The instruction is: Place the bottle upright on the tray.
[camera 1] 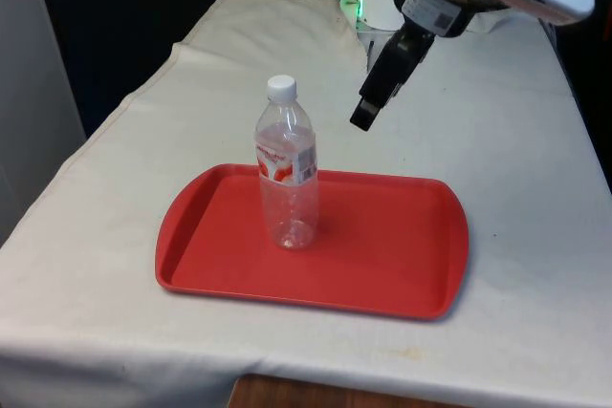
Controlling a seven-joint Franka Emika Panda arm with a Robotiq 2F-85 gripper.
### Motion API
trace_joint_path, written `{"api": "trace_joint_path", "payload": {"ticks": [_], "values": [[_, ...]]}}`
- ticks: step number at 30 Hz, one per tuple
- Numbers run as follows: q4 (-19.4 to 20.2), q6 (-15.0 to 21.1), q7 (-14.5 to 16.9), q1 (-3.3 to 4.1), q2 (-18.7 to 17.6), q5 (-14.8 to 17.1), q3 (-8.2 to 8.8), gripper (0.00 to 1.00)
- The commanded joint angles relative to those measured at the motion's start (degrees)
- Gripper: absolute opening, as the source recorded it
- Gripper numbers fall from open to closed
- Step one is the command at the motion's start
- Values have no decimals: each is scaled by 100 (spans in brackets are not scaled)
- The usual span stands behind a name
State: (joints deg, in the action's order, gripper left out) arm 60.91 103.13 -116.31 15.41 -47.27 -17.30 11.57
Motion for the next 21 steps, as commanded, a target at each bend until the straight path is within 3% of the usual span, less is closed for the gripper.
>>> {"api": "trace_joint_path", "payload": {"ticks": [1,7,8,9,17,18,19,21], "values": [[138,138,-11,-17,115,69,-46,100],[304,172,-23,-6,264,195,-57,100],[155,11,0,0,155,149,-17,100],[332,172,-29,-6,286,201,-57,100],[527,195,-80,6,464,246,-86,100],[361,23,-40,0,344,218,-57,100],[544,195,-97,11,481,252,-80,100],[596,160,-178,34,510,241,-80,100]]}}
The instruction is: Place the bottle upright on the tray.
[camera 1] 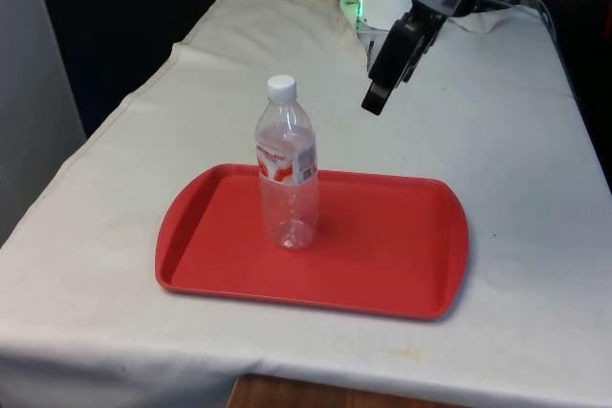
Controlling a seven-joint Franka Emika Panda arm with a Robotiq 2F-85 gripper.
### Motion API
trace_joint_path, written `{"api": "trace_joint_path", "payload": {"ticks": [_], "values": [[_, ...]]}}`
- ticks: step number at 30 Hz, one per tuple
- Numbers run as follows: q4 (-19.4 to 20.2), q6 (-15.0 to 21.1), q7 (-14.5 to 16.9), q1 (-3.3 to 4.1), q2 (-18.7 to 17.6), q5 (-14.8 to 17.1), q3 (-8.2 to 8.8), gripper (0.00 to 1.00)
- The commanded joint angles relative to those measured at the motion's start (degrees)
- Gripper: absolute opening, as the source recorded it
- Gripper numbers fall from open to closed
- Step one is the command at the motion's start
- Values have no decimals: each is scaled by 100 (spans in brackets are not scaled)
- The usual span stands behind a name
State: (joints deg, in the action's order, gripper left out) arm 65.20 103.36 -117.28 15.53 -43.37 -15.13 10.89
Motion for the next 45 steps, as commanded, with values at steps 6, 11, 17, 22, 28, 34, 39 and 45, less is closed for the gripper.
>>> {"api": "trace_joint_path", "payload": {"ticks": [6,11,17,22,28,34,39,45], "values": [[143,-34,-166,40,92,0,-6,100],[401,23,-315,74,275,0,-11,100],[584,-6,-430,97,395,-17,-11,100],[739,-29,-533,120,504,-17,-6,100],[802,-80,-676,120,550,-17,-6,100],[773,-178,-905,115,533,0,-6,100],[762,-229,-1060,115,527,6,-6,100],[768,-292,-1232,115,527,-23,-11,100]]}}
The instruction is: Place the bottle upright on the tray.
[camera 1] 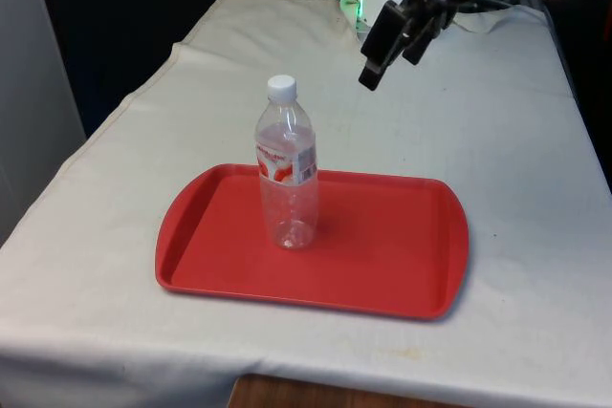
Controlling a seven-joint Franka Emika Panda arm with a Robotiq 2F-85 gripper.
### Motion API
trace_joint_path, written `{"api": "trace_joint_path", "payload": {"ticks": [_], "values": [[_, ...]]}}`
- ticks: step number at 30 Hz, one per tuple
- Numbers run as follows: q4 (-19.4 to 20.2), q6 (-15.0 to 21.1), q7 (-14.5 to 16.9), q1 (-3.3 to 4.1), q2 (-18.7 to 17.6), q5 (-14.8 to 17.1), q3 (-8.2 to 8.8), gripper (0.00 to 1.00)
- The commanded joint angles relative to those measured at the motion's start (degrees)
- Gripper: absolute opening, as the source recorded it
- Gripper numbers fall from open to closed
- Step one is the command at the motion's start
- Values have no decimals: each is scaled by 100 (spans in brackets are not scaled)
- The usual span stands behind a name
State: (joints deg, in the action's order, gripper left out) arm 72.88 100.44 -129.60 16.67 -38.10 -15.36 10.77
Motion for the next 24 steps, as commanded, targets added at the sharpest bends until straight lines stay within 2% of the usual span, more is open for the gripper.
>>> {"api": "trace_joint_path", "payload": {"ticks": [1,12,14,22,24], "values": [[-23,-23,-74,0,0,34,0,100],[-11,-97,-367,-6,23,34,-6,100],[17,-74,-355,-23,40,34,-6,100],[-11,-138,-332,-6,11,-23,-11,100],[-23,-178,-413,-11,6,-11,-6,100]]}}
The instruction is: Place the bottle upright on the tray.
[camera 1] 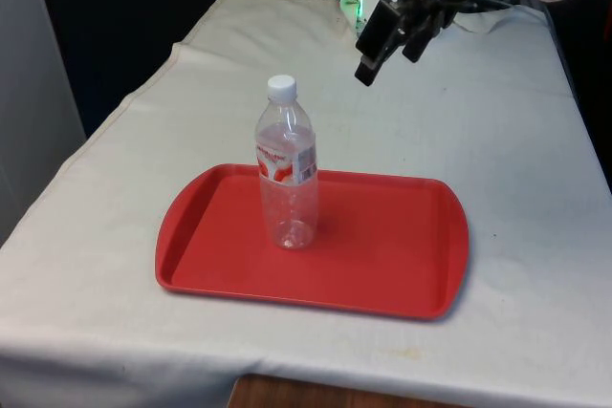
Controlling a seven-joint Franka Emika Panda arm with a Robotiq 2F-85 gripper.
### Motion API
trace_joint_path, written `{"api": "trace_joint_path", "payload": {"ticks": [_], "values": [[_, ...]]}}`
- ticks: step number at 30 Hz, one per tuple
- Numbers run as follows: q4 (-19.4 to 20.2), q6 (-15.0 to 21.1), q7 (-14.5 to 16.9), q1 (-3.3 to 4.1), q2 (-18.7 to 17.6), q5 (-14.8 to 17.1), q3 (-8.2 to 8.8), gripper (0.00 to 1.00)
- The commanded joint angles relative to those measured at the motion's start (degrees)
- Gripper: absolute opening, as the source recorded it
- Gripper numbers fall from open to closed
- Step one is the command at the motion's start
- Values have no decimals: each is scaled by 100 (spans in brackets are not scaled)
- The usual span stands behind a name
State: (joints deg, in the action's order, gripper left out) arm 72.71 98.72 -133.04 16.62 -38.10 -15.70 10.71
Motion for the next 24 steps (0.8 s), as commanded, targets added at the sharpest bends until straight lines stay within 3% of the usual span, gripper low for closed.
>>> {"api": "trace_joint_path", "payload": {"ticks": [1,8,20,24], "values": [[0,0,0,0,0,0,0,100],[-17,-46,-269,-23,0,34,0,100],[-63,-143,-304,-63,74,0,29,100],[-11,-126,-292,-109,241,23,23,100]]}}
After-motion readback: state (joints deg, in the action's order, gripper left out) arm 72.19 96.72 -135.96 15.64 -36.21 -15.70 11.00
